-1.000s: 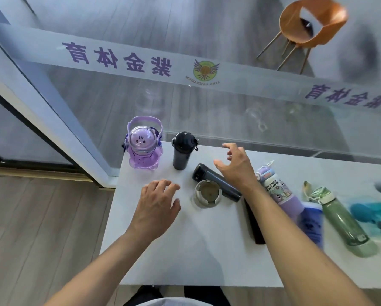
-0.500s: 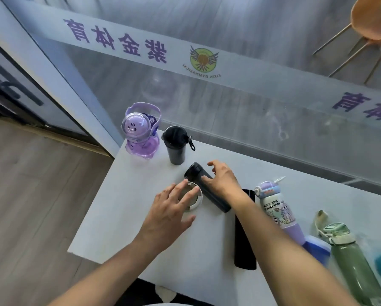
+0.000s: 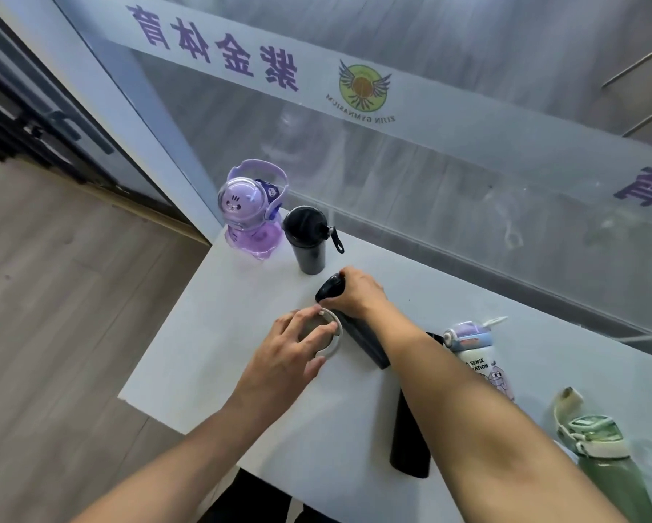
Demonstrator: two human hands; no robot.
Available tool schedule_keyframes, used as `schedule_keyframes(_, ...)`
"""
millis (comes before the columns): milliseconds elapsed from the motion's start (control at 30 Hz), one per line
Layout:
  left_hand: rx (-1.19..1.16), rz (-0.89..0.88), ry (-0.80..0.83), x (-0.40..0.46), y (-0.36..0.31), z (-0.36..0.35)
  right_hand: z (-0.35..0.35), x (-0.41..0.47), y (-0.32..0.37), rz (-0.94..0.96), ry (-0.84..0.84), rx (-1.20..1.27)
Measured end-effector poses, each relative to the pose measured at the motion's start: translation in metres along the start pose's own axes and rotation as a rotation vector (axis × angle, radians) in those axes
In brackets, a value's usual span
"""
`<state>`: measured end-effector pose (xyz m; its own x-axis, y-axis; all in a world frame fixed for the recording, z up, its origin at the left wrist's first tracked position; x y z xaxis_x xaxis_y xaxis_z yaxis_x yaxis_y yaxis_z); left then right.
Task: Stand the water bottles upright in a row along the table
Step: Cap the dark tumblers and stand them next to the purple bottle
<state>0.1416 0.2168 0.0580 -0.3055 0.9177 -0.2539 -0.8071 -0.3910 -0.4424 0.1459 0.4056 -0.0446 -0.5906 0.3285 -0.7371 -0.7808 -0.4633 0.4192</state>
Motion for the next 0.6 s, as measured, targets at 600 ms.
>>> schedule_keyframes(600, -0.047, 0.026, -0.009, 0.001, 0.002, 0.0, 0.046, -0.105, -0.037, 0.285, -0.538, 0.575)
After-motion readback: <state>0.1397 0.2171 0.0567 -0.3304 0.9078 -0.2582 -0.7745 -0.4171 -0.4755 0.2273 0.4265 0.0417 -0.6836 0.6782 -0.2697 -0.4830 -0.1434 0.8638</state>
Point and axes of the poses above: each hand's wrist, its own x-axis towards the middle knuckle, its own z-axis out of the back of the hand, y = z × x, the point moved 5 cm from there along x, towards the middle knuckle, and after that the axes turned 14 degrees about y, right-handed, at the moved point
